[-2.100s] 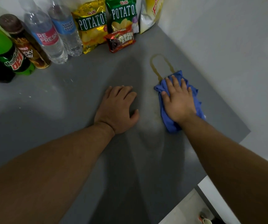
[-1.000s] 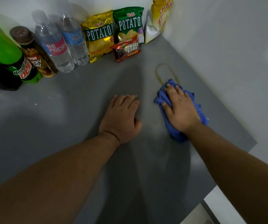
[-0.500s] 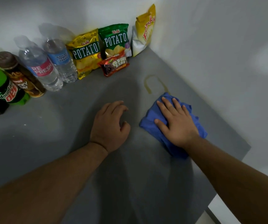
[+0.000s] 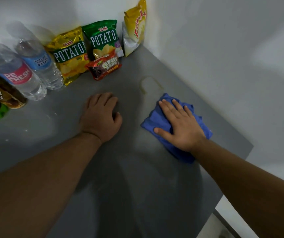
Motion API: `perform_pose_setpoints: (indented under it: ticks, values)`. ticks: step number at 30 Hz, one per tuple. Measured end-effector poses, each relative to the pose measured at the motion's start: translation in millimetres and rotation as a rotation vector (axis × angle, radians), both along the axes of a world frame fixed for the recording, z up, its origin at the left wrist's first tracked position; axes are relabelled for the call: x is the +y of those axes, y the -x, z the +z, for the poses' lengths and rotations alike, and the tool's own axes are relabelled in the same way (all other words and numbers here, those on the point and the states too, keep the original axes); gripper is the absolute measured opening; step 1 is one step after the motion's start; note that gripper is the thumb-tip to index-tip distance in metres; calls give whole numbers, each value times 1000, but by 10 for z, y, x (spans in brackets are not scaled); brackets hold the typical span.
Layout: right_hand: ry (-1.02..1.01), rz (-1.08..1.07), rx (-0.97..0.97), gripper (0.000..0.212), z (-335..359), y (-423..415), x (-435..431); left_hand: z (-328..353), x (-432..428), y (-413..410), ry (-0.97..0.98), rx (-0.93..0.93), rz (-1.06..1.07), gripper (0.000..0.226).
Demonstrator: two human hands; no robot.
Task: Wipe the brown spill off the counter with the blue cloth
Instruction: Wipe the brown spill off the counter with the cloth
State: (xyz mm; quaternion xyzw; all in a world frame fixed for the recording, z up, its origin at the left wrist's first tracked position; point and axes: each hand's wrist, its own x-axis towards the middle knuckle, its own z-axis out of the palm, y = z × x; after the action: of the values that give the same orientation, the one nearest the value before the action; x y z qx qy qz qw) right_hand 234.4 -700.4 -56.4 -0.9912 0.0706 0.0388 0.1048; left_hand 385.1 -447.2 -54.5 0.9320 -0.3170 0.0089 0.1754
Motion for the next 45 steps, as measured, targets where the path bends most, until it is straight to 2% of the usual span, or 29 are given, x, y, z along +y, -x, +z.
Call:
perform_pose_setpoints:
  ticks: [8, 12, 15, 19, 23, 25, 27, 31, 35, 40, 42, 45]
  values:
    - [37, -217, 54, 98, 2, -617, 263, -10, -14, -12, 6, -11, 8, 51]
    - [29, 5, 24, 77, -6, -425, 385, 1, -10, -13, 6, 9, 15, 52]
    - [-17, 112, 1, 71, 24, -252, 134, 4, -3, -6, 13, -2, 20, 50]
    - [-4, -36, 11, 63, 36, -500, -112, -7, -11, -3, 11, -1, 21, 52]
    - [7, -196, 54, 66, 29, -1005, 85, 6, -13, -8, 2, 6, 25, 51]
    - [22, -154, 53, 67, 23, -1048, 218, 4, -11, -10, -3, 1, 27, 49]
    - [29, -17, 50, 66, 39, -908, 251, -2, -8, -11, -5, -7, 31, 49]
    - [-34, 249, 25, 66, 139, -614, -140, -15, -4, -10, 13, -18, 33, 48]
    - [-23, 83, 35, 69, 158, -834, -448, -35, -13, -13, 17, -25, 35, 47]
    - [36, -127, 44, 67, 26, -1400, -139, -52, -11, -24, 19, -34, 36, 49]
    - [45, -78, 41, 69, 8, -1432, 24, -53, -15, -27, 12, -30, 34, 49]
    - [-3, 169, 44, 74, 38, -1218, 36, -66, -14, -35, 18, -28, 30, 49]
